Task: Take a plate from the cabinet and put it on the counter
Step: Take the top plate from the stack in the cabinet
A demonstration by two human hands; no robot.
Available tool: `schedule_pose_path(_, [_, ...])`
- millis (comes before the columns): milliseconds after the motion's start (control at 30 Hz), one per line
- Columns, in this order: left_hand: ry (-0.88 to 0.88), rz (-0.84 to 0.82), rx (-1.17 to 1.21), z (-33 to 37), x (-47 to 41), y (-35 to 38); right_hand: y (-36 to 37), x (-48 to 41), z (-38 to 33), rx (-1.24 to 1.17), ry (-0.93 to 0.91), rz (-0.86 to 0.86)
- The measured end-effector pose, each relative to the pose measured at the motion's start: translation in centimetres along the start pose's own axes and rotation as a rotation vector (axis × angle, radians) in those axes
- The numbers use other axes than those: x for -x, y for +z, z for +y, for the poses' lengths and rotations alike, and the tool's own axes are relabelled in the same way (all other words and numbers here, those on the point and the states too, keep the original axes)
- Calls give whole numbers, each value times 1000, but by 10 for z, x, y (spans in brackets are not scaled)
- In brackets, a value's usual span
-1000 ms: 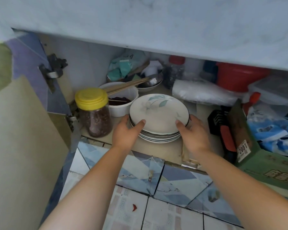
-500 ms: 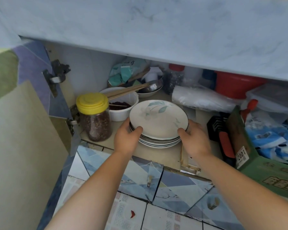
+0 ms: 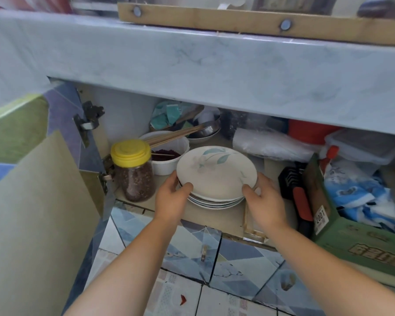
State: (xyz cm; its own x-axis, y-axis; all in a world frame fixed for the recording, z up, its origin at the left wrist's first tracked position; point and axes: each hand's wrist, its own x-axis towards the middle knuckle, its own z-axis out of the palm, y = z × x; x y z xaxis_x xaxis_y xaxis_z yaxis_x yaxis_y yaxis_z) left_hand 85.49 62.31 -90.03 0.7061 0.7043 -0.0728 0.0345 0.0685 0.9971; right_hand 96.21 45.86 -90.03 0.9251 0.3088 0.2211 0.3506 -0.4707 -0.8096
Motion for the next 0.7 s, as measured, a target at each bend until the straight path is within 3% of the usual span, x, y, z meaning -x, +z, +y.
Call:
schedule_pose_path(300, [47,-24,25,20,8,-2,-6,13,-9,-166,13,48])
schedule_pose_path(467, [-2,-18,34,36,23,-7,-12,24,-27,-499,181,-52])
schedule_pose_path(700, [-213,-21,98,76,68,-25,-45,62,-78,-633,430,-88])
